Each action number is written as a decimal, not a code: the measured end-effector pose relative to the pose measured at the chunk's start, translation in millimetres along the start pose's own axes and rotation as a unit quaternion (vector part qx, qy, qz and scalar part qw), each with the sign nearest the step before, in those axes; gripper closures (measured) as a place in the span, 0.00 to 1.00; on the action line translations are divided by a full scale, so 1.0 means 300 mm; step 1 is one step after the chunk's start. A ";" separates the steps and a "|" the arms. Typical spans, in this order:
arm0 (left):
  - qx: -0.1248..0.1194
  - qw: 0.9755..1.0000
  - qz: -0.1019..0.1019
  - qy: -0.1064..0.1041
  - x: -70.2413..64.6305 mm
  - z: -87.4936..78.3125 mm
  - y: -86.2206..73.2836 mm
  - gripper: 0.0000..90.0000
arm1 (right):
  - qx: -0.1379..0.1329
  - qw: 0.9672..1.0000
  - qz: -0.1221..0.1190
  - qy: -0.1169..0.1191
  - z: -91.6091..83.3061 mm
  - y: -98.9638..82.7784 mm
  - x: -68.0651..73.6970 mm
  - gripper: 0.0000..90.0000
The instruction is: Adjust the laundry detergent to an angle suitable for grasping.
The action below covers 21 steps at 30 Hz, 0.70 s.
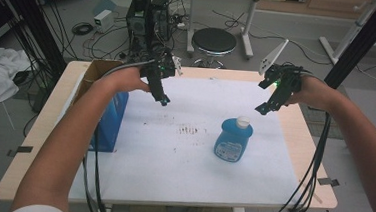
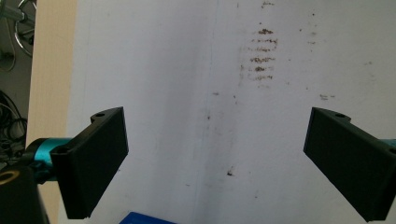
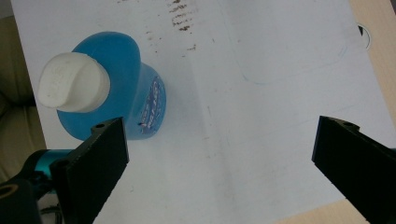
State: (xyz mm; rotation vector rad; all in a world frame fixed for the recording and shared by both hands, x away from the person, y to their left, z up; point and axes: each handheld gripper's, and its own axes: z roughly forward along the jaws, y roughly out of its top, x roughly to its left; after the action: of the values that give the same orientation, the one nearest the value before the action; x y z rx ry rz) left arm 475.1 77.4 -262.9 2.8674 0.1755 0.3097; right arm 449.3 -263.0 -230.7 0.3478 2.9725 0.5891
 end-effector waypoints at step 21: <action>-0.004 1.000 0.005 -0.002 -0.014 0.003 0.012 0.07 | -0.004 1.000 0.010 -0.004 -0.012 -0.036 0.021 0.03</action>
State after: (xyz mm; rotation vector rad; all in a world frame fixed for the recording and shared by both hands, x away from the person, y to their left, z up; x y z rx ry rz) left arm 471.7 73.1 -263.6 2.8609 0.1596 0.3067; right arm 440.5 -272.6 -231.9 0.3782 2.9608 0.6007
